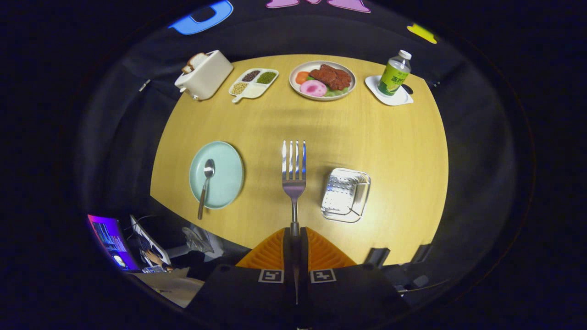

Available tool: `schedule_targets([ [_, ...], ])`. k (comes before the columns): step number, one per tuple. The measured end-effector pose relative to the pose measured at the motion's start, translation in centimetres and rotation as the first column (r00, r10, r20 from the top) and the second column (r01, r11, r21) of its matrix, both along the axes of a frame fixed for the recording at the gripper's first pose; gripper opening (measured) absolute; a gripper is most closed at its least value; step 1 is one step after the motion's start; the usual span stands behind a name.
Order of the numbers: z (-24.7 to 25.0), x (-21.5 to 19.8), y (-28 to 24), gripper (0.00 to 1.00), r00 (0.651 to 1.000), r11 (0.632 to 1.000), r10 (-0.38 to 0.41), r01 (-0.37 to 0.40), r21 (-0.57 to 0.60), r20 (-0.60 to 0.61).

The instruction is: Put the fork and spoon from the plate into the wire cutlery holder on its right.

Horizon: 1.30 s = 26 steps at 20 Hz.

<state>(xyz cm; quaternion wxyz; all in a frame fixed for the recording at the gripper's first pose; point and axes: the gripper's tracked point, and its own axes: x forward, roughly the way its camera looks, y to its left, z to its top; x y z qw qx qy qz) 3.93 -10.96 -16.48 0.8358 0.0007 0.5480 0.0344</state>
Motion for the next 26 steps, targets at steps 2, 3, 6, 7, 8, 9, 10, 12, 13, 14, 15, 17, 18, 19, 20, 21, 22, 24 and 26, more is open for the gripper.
schedule_targets([
  [2,-0.9,-0.7,-2.2,0.06,0.997,0.999,0.007,-0.01,-0.036,-0.072],
  [3,-1.4,-1.1,-3.1,0.06,0.994,0.999,0.016,-0.022,-0.049,-0.111],
  [6,-3.4,-1.5,-4.4,0.06,0.971,0.995,0.046,-0.064,-0.071,-0.233],
  [7,-4.0,-1.6,-4.7,0.06,0.958,0.994,0.057,-0.081,-0.075,-0.28],
  [8,-4.7,-1.5,-5.1,0.06,0.947,0.992,0.059,-0.09,-0.085,-0.317],
  [9,-5.3,-1.0,-5.6,0.06,0.937,0.99,0.06,-0.099,-0.097,-0.344],
  [10,-5.7,-0.5,-6.0,0.06,0.929,0.988,0.063,-0.109,-0.109,-0.365],
  [12,-6.5,0.9,-6.4,0.06,0.914,0.987,0.058,-0.113,-0.113,-0.401],
  [13,-6.9,0.9,-6.4,0.06,0.894,0.988,0.06,-0.117,-0.102,-0.444],
  [14,-7.2,0.7,-6.5,0.06,0.869,0.988,0.057,-0.121,-0.099,-0.492],
  [15,-7.4,0.6,-6.7,0.06,0.845,0.985,0.058,-0.135,-0.107,-0.532],
  [17,-8.0,0.9,-7.3,0.06,0.819,0.977,0.057,-0.163,-0.136,-0.571],
  [18,-8.3,1.2,-7.5,0.06,0.817,0.976,0.052,-0.164,-0.145,-0.575],
  [19,-8.5,1.6,-7.2,0.06,0.818,0.977,0.051,-0.159,-0.14,-0.572],
  [20,-8.6,1.8,-7.0,0.06,0.821,0.978,0.046,-0.153,-0.141,-0.569],
  [21,-8.5,1.6,-7.0,0.06,0.813,0.978,0.047,-0.157,-0.14,-0.581],
  [22,-8.4,1.7,-7.2,0.06,0.809,0.976,0.048,-0.161,-0.143,-0.585],
  [24,-8.5,1.7,-7.1,0.08,0.811,0.979,0.035,-0.145,-0.142,-0.584],
  [26,-8.4,1.9,-6.9,0.14,0.824,0.983,0.029,-0.125,-0.132,-0.566],
])
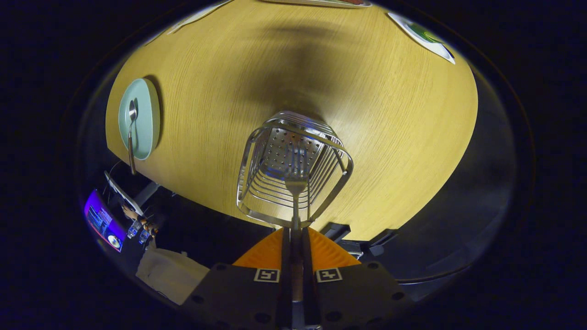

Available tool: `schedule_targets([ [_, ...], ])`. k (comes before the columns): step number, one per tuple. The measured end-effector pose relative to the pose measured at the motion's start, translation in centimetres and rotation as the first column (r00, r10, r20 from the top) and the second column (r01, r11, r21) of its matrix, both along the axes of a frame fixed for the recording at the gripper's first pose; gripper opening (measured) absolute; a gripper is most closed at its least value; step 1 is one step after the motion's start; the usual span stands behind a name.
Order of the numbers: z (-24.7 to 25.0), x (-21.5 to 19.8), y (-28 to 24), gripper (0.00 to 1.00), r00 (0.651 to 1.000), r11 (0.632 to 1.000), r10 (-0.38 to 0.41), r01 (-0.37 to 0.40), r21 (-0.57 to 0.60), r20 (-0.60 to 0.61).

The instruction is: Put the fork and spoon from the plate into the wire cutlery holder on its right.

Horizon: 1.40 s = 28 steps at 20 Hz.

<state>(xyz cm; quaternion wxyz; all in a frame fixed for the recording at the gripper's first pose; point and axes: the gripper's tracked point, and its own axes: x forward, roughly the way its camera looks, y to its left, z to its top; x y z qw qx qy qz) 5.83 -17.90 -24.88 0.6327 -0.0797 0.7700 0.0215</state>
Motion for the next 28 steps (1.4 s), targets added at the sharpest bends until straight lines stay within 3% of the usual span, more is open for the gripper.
schedule_targets([
  [1,0.2,0.4,0.3,0.25,1.0,1.0,-0.006,0.006,0.014,0.019],
  [3,0.8,0.1,0.6,0.63,0.998,0.999,-0.021,0.019,0.041,0.053],
  [4,1.4,0.1,0.8,0.63,0.997,0.998,-0.027,0.022,0.059,0.076],
  [6,2.9,-0.6,1.3,0.95,0.991,0.996,-0.039,0.028,0.086,0.128],
  [7,3.7,-0.5,1.3,1.0,0.986,0.995,-0.042,0.027,0.093,0.164],
  [10,7.6,-0.5,2.6,1.0,0.944,0.989,-0.075,0.029,0.145,0.323],
  [13,12.7,-0.5,5.6,1.0,0.862,0.969,-0.146,0.027,0.245,0.485],
  [16,18.4,-1.1,9.5,0.99,0.737,0.944,-0.202,-0.028,0.328,0.645],
  [18,21.6,-1.2,11.9,0.99,0.609,0.935,-0.235,-0.07,0.347,0.758],
  [20,22.8,-1.8,14.3,0.99,0.502,0.934,-0.247,-0.103,0.341,0.828],
  [22,21.0,-2.5,16.7,0.99,0.446,0.944,-0.221,-0.126,0.306,0.867],
  [24,18.0,-2.8,19.7,0.99,0.431,0.949,-0.195,-0.143,0.28,0.881],
  [26,13.8,-3.2,23.3,0.99,0.482,0.941,-0.197,-0.15,0.302,0.854],
  [28,10.0,-2.9,26.8,0.99,0.542,0.919,-0.246,-0.132,0.371,0.804],
])
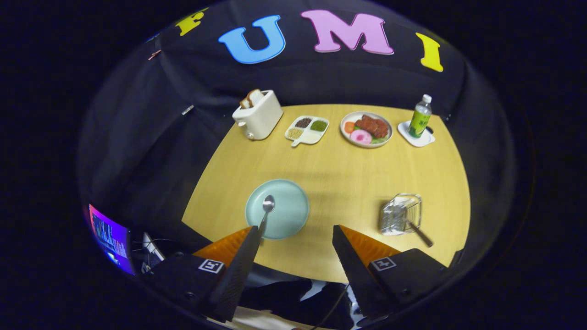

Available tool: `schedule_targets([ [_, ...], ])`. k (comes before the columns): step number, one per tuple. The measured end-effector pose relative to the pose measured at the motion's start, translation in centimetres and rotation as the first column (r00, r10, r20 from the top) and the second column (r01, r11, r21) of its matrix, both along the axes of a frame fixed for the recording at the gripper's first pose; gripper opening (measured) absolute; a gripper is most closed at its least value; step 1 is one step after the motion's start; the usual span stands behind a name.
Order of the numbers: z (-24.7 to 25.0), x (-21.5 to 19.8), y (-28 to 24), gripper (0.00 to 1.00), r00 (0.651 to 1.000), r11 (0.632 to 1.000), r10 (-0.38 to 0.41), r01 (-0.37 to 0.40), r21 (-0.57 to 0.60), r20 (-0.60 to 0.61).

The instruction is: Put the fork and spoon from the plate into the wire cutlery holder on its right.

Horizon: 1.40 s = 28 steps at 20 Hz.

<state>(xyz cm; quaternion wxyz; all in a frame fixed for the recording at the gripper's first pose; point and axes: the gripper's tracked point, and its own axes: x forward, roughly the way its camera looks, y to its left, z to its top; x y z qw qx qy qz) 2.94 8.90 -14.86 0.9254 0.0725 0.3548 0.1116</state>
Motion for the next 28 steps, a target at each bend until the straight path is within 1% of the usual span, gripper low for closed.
schedule_targets([
  [2,-3.3,1.3,2.8,1.0,0.998,0.999,-0.011,0.014,0.051,-0.064],
  [5,-6.6,4.0,5.7,1.0,0.993,0.998,-0.025,0.032,0.059,-0.118],
  [10,-10.5,7.7,8.6,0.99,0.987,1.0,-0.026,0.026,-0.005,-0.16],
  [13,-13.1,9.3,9.9,1.0,0.977,0.999,-0.025,0.017,-0.04,-0.211],
  [15,-14.8,9.8,10.6,1.0,0.966,0.999,-0.021,0.012,-0.037,-0.258],
  [19,-17.5,10.1,10.3,1.0,0.949,0.995,-0.035,0.005,-0.095,-0.314],
  [23,-19.7,9.9,9.7,1.0,0.931,0.993,-0.084,0.047,-0.11,-0.355],
  [26,-20.3,10.2,9.4,0.99,0.932,0.987,-0.09,0.037,-0.154,-0.351],
  [27,-20.5,10.3,9.5,0.95,0.934,0.986,-0.085,0.029,-0.164,-0.348],
  [28,-20.5,10.4,9.3,0.94,0.933,0.982,-0.09,0.024,-0.19,-0.349],
])
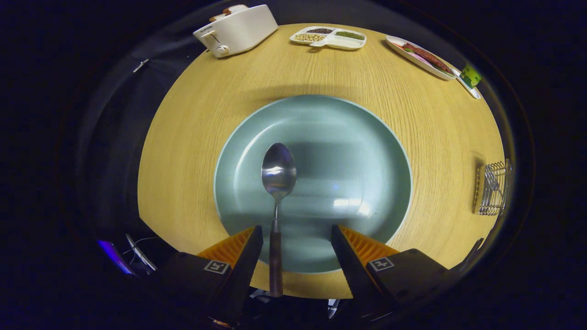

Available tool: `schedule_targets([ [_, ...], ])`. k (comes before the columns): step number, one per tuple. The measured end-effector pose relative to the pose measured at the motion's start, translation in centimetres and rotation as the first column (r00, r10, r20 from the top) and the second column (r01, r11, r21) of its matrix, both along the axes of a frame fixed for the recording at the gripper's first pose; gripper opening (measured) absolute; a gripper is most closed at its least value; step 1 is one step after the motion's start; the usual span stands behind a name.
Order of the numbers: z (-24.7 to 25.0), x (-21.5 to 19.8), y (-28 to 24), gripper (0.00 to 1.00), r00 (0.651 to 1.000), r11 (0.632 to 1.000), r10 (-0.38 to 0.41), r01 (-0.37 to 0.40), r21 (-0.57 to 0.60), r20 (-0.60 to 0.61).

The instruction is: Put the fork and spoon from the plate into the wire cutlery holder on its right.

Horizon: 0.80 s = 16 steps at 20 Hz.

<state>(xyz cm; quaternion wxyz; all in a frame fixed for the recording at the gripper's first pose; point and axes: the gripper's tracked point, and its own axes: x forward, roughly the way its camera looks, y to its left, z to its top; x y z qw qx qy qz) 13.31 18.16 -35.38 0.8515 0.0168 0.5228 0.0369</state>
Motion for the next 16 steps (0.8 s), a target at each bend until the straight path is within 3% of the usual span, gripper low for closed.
schedule_targets([
  [2,-0.2,-0.1,-0.2,0.81,1.0,1.0,0.009,-0.009,-0.025,-0.007],
  [3,-0.3,-0.2,-0.3,0.62,1.0,0.999,0.011,-0.011,-0.032,-0.014],
  [4,-0.7,0.0,-0.4,0.51,1.0,0.999,0.017,-0.018,-0.04,-0.023],
  [5,-0.4,0.1,-0.3,0.32,0.999,0.999,0.026,-0.027,-0.035,-0.026],
  [8,-0.7,-0.1,0.1,0.21,0.996,0.998,0.06,-0.06,0.005,-0.06],
  [9,-0.5,-0.3,0.0,0.12,0.995,0.997,0.072,-0.071,0.015,-0.066],
  [16,1.2,-0.6,0.3,0.09,0.992,0.988,0.107,-0.098,0.123,-0.067],
])
